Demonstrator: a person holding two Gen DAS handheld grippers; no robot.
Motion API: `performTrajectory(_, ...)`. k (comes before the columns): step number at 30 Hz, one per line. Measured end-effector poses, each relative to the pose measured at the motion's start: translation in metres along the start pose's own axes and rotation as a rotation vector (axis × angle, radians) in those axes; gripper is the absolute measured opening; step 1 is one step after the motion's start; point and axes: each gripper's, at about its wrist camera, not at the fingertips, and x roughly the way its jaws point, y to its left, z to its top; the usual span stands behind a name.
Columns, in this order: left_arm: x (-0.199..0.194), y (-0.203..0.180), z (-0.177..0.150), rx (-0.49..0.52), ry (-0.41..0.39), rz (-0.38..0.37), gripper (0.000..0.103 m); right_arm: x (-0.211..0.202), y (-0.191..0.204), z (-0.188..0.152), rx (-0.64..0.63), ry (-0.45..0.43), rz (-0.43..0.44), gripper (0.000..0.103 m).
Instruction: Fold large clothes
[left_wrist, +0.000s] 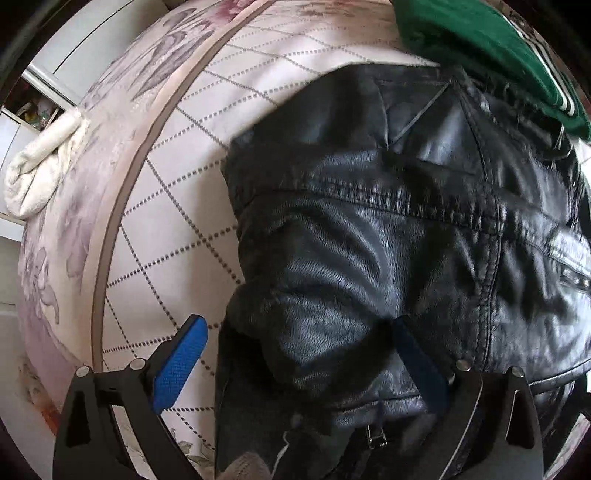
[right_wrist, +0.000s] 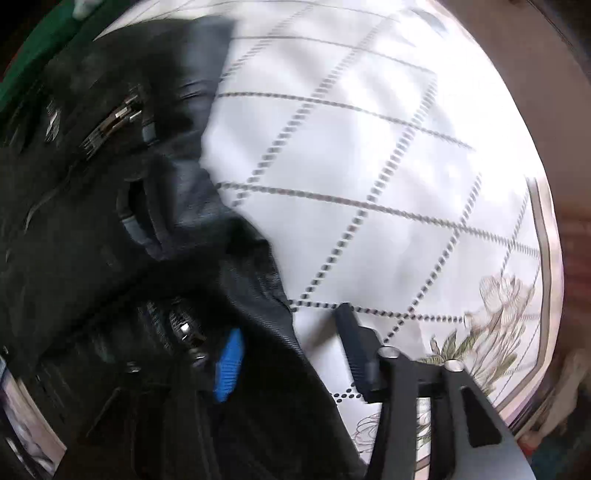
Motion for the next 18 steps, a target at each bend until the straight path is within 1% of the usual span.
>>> performTrajectory(1,-0.004,0.002,0.001,0.001,-0.011,0.001,0.103,-0.006,0.008,-0.001,-0.015,-0.001,-0.037,0.052)
performTrajectory(3,-0.016,0.004,0.001,-0.004,-0.032,-0.005,0.103,-0.025,0.024,-0.002,-0.049,-0.023,-0.073,0.052)
performTrajectory(6,-0.031,0.005,-0.005,-0.015,-0.052,-0.005,0.103,-0.055,0.041,-0.010,-0.086,-0.083,-0.063,0.052)
performTrajectory(8,-0.037,0.005,-0.010,-0.027,-0.050,-0.005,0.103,-0.074,0.055,-0.016,-0.131,-0.135,-0.032,0.052)
performTrajectory(9,-0.038,0.002,-0.013,-0.027,-0.046,-0.003,0.103,-0.082,0.049,-0.014,-0.157,-0.155,-0.024,0.052)
performTrajectory(10,-0.039,-0.001,-0.015,-0.032,-0.045,0.006,0.103,-0.088,0.051,-0.008,-0.195,-0.173,-0.007,0.049)
performTrajectory(11,-0.042,-0.008,-0.018,-0.035,-0.046,0.014,0.103,-0.091,0.054,0.004,-0.221,-0.183,0.003,0.044)
performTrajectory(12,-0.042,-0.008,-0.018,-0.038,-0.047,0.022,0.103,-0.091,0.066,0.006,-0.245,-0.186,0.020,0.029)
performTrajectory(13,-0.041,-0.013,-0.020,-0.043,-0.049,0.038,0.103,-0.092,0.076,0.011,-0.263,-0.180,0.033,0.024)
performTrajectory(15,-0.037,-0.030,-0.028,-0.051,-0.046,0.068,0.103,-0.064,0.087,0.027,-0.307,-0.156,0.024,0.024)
performTrajectory(16,-0.035,-0.037,-0.031,-0.059,-0.041,0.092,0.103,-0.049,0.097,0.033,-0.342,-0.121,0.024,0.024)
performTrajectory(18,-0.045,-0.048,-0.038,-0.075,-0.055,0.136,0.103,-0.039,0.099,0.040,-0.358,-0.082,0.060,0.024)
